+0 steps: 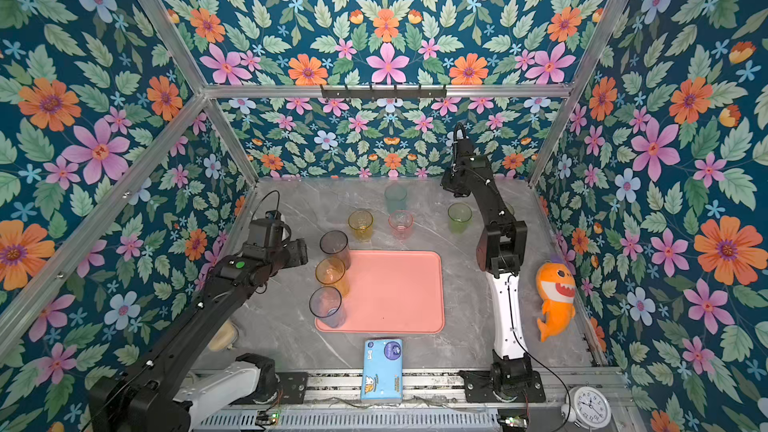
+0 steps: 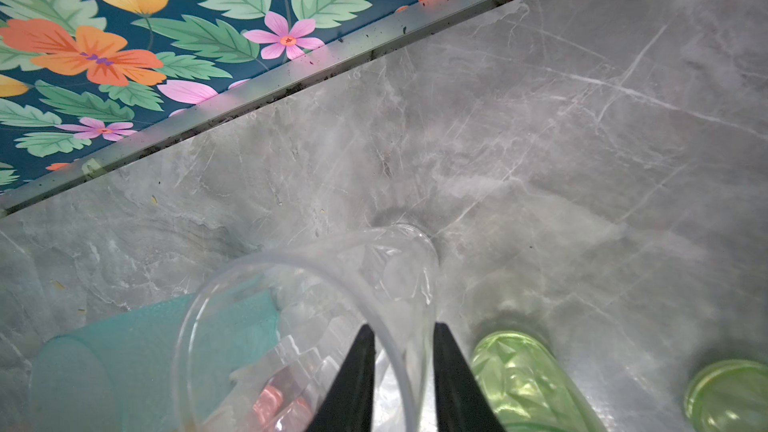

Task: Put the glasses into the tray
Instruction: 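Lower the right gripper onto the tall clear cup's rim and close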

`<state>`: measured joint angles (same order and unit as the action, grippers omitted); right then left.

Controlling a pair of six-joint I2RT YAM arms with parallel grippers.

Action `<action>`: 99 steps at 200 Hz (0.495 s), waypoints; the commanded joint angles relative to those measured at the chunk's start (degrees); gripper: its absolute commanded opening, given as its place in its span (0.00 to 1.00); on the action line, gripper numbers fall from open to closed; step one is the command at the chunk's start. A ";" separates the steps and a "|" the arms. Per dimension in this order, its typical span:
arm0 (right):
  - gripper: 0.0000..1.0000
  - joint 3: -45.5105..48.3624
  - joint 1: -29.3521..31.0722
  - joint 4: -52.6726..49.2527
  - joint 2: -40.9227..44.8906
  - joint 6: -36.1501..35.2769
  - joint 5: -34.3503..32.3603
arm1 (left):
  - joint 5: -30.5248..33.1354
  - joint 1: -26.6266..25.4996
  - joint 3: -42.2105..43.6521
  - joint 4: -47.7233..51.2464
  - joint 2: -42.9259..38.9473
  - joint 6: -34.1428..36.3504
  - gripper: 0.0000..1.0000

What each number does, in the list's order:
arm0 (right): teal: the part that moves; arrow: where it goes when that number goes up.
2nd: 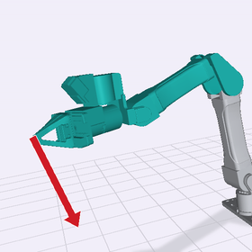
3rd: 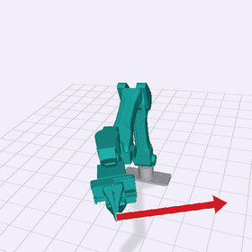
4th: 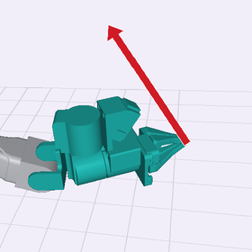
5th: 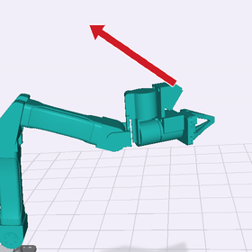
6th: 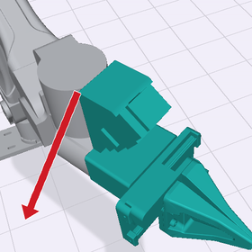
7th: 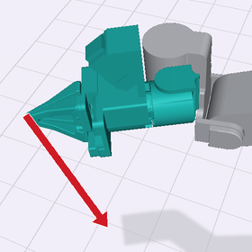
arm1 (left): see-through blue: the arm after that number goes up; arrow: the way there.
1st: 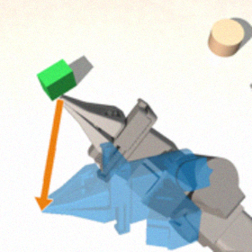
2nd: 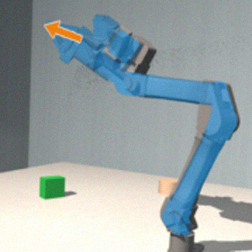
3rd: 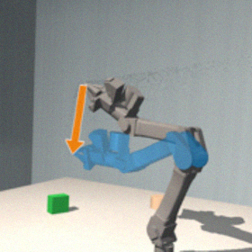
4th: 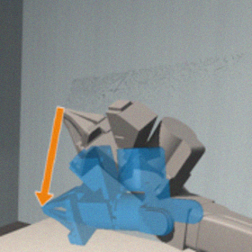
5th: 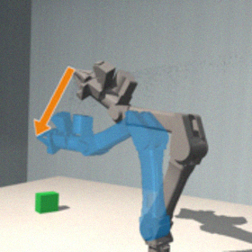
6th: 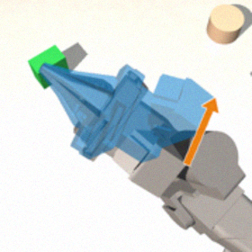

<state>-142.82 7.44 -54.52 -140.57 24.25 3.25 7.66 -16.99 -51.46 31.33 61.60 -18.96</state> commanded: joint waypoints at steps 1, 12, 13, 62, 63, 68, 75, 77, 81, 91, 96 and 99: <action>0.22 -0.40 0.07 0.04 -0.31 -0.78 0.82 | -0.14 0.00 -0.03 -1.36 0.22 0.98 0.81; 0.22 -0.36 0.10 0.20 -0.34 -0.96 1.06 | -0.36 0.01 -0.04 -1.36 0.36 1.00 0.81; 0.22 -0.40 0.11 0.20 -0.33 -1.00 1.06 | -0.36 -0.02 -0.04 -1.36 0.40 0.97 0.81; 0.14 -0.43 0.06 -0.15 0.28 -2.55 0.33 | -1.25 0.03 0.39 -1.62 0.63 0.46 0.81; 0.14 -0.44 0.04 -0.15 0.24 -2.59 0.30 | -1.25 0.03 0.39 -1.62 0.63 0.48 0.81; 0.13 -0.46 0.04 -0.21 0.29 -2.92 0.14 | -1.32 -0.02 0.47 -1.69 0.63 0.34 0.81; 0.11 -0.55 0.04 -0.27 0.37 -3.45 0.10 | -1.48 0.02 0.57 -1.76 0.65 0.23 0.81; 0.11 -0.58 0.10 -0.31 0.32 -3.58 0.03 | -1.50 -0.02 0.62 -1.79 0.67 0.24 0.81; 0.09 -0.65 0.08 -0.55 0.25 -3.82 0.05 | -1.51 0.03 0.66 -1.80 0.66 0.17 0.81; 0.07 -0.94 0.09 -1.12 0.30 -4.51 -0.16 | -1.51 -0.05 0.75 -1.80 0.64 0.07 0.81; 0.06 -1.13 0.10 -1.46 0.30 -4.85 -0.19 | -1.45 0.03 0.71 -1.80 0.75 0.08 0.81; 0.05 -1.20 0.05 -1.71 0.39 -5.07 -0.39 | -1.45 -0.04 0.74 -1.80 0.72 0.14 0.81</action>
<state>-143.22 7.44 -55.09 -140.73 21.65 3.86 6.33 -16.99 -50.83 30.70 62.35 -18.81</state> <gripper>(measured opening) 0.079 0.806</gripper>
